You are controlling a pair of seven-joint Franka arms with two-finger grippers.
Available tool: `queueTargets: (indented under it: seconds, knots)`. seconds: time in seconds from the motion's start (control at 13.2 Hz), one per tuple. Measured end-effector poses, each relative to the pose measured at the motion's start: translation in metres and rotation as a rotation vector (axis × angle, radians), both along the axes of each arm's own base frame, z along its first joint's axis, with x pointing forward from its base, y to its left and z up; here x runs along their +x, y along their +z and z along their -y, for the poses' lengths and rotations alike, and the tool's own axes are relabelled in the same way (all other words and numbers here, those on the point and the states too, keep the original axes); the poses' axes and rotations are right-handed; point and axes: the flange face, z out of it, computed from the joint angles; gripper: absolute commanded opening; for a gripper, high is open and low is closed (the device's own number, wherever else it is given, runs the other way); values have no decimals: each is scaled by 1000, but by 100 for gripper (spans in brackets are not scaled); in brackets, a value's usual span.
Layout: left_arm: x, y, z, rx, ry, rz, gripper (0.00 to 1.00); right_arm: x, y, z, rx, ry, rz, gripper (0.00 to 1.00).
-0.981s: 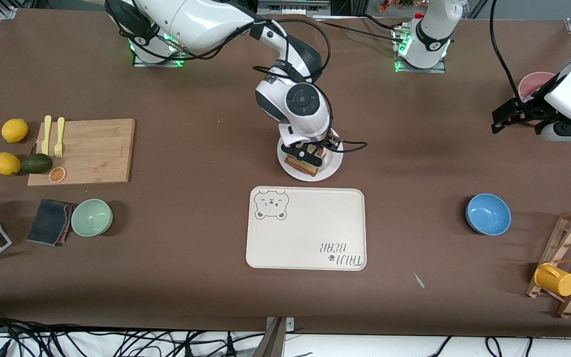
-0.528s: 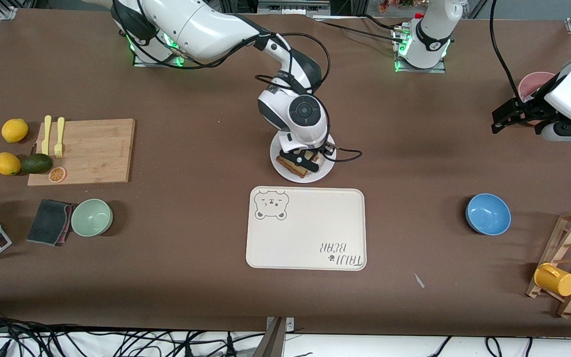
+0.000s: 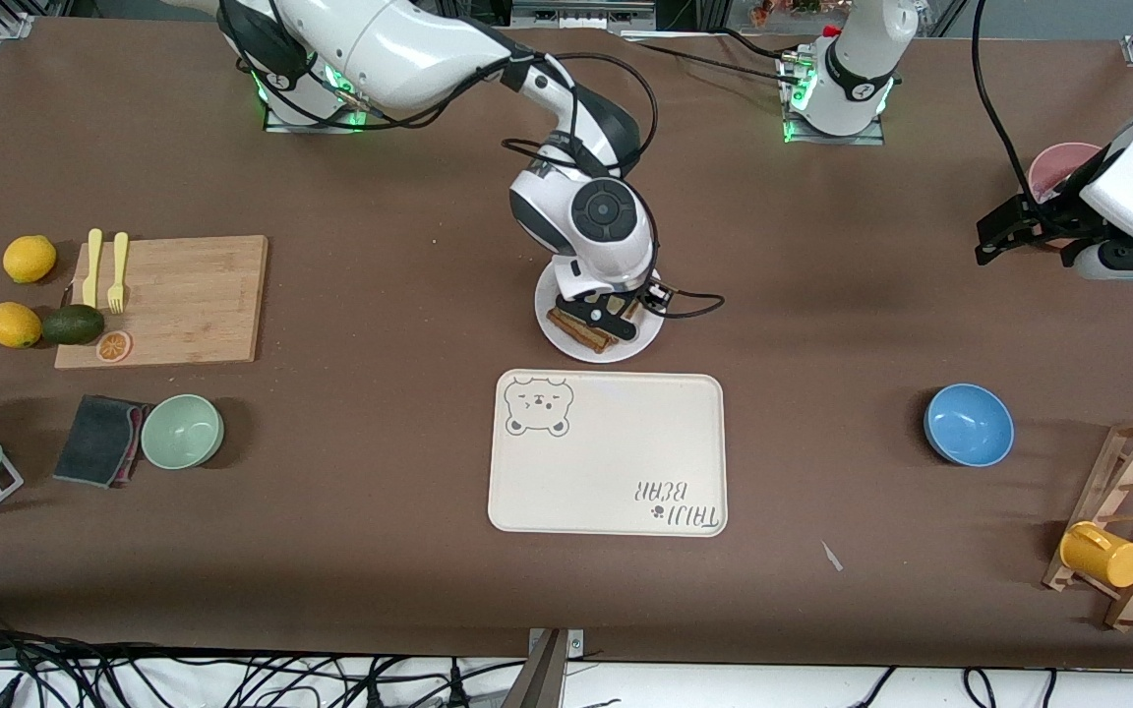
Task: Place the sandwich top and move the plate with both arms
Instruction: 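Lower the bread onto the egg slice and open the right gripper, then withdraw the right gripper while the left gripper reaches toward the plate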
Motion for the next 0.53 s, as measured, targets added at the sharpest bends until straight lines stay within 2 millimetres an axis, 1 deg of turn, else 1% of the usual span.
queueTargets:
  seconds: [0.08, 0.15, 0.23, 0.3, 0.38, 0.53]
  knots:
    - [0, 0, 0, 0, 0, 0, 100, 7, 26, 8, 8, -9, 27, 100]
    - [0, 0, 0, 0, 0, 0, 100, 15, 55, 20, 9, -8, 58, 100]
    - [0, 0, 0, 0, 0, 0, 100, 22, 82, 38, 7, 8, 88, 100]
    - [0, 0, 0, 0, 0, 0, 100, 29, 108, 62, 2, 38, 117, 100]
    - [0, 0, 0, 0, 0, -1, 100, 36, 132, 92, -9, 74, 147, 100]
    - [1, -3, 0, 0, 0, -8, 100, 51, 171, 167, -43, 135, 201, 100]
